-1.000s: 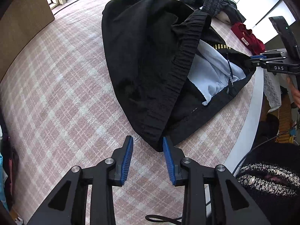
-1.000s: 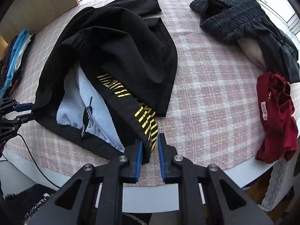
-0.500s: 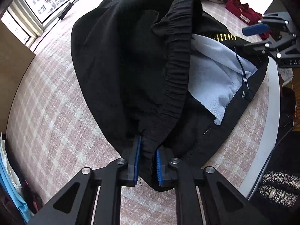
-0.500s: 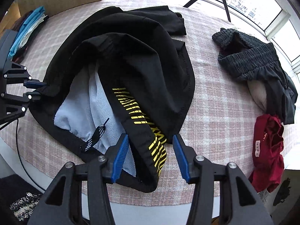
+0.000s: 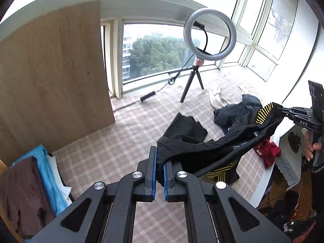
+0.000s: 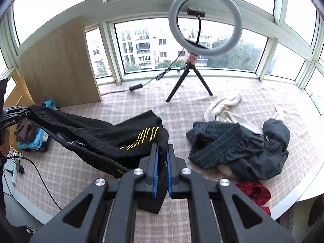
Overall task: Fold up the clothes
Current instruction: 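Lift the black shorts with both grippers and shake them out, then lower the shorts onto the cloth with both grippers, laying them flat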
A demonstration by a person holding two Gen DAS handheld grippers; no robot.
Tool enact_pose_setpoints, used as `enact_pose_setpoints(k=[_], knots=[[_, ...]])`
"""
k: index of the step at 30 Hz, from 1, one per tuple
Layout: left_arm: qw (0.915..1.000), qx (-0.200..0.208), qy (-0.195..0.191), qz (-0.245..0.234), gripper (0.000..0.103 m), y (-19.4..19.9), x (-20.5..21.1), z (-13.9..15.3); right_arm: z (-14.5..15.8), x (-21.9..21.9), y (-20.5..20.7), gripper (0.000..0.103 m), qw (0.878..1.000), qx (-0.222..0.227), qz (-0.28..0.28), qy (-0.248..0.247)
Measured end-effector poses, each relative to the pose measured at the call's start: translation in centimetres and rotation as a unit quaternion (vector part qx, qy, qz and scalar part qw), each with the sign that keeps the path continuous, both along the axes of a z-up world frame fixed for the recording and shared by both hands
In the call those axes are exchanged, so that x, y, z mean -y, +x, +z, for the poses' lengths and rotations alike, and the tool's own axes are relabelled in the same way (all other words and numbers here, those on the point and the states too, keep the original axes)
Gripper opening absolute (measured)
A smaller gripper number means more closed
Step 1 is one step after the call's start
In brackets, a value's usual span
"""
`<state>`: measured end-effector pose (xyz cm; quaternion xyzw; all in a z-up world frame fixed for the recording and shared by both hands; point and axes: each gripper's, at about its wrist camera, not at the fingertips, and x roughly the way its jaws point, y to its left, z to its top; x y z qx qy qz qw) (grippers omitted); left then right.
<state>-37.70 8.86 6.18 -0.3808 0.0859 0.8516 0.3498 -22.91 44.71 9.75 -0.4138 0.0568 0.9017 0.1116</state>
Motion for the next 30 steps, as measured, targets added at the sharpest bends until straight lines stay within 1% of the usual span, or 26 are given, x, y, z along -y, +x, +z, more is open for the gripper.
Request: enact_pose_setpoints(k=[3, 4, 6, 8, 11, 13, 14, 16, 21, 23, 25, 26, 28, 30], knots=[[0.9971, -0.072, 0.007, 0.023, 0.004, 1.5, 0.9, 7.3, 7.6, 1.3, -1.2, 0.007, 0.996, -0.064, 0.018, 0.059], [0.9953, -0.092, 0.008, 0.031, 0.004, 2.4, 1.4, 9.4, 9.7, 1.5, -1.0, 0.007, 0.994, -0.081, 0.021, 0.069], [0.9904, -0.129, 0.008, 0.05, 0.004, 4.5, 2.2, 13.3, 14.1, 1.9, -0.3, 0.007, 0.991, -0.112, 0.037, 0.065], [0.9849, -0.16, 0.007, 0.066, 0.004, 6.5, 3.1, 16.8, 17.5, 1.9, 0.9, 0.007, 0.987, -0.141, 0.05, 0.061], [0.9761, -0.202, 0.011, 0.08, 0.004, 10.7, 3.1, 20.0, 20.7, 2.7, 3.5, 0.007, 0.98, -0.176, 0.071, 0.058], [0.9742, -0.207, 0.009, 0.09, 0.004, 12.9, 2.9, 20.7, 21.9, 3.0, 5.3, 0.007, 0.977, -0.191, 0.083, 0.05], [0.9736, -0.207, 0.008, 0.095, 0.004, 14.0, 2.8, 21.0, 22.0, 3.1, 6.2, 0.007, 0.976, -0.195, 0.088, 0.046], [0.9747, -0.199, 0.003, 0.102, 0.004, 14.8, 2.9, 20.5, 21.7, 3.3, 7.7, 0.007, 0.975, -0.197, 0.1, 0.036], [0.9777, -0.172, -0.011, 0.119, 0.004, 16.3, 3.2, 19.0, 19.7, 3.1, 10.9, 0.007, 0.972, -0.19, 0.135, -0.015], [0.9786, -0.162, -0.017, 0.126, 0.004, 16.9, 3.3, 18.4, 19.2, 3.2, 11.3, 0.007, 0.971, -0.188, 0.144, -0.03], [0.9793, -0.151, -0.022, 0.133, 0.004, 17.5, 3.4, 17.8, 18.6, 3.5, 10.6, 0.007, 0.97, -0.185, 0.15, -0.036], [0.9804, -0.141, -0.019, 0.137, 0.004, 16.9, 3.8, 17.4, 18.4, 3.7, 10.2, 0.007, 0.97, -0.184, 0.153, -0.04], [0.9815, -0.125, -0.024, 0.143, 0.004, 14.7, 4.6, 16.3, 17.3, 3.9, 8.3, 0.007, 0.973, -0.172, 0.146, -0.043], [0.9829, -0.102, -0.033, 0.15, 0.005, 11.2, 5.0, 13.9, 15.6, 3.8, 5.8, 0.007, 0.978, -0.156, 0.131, -0.051]])
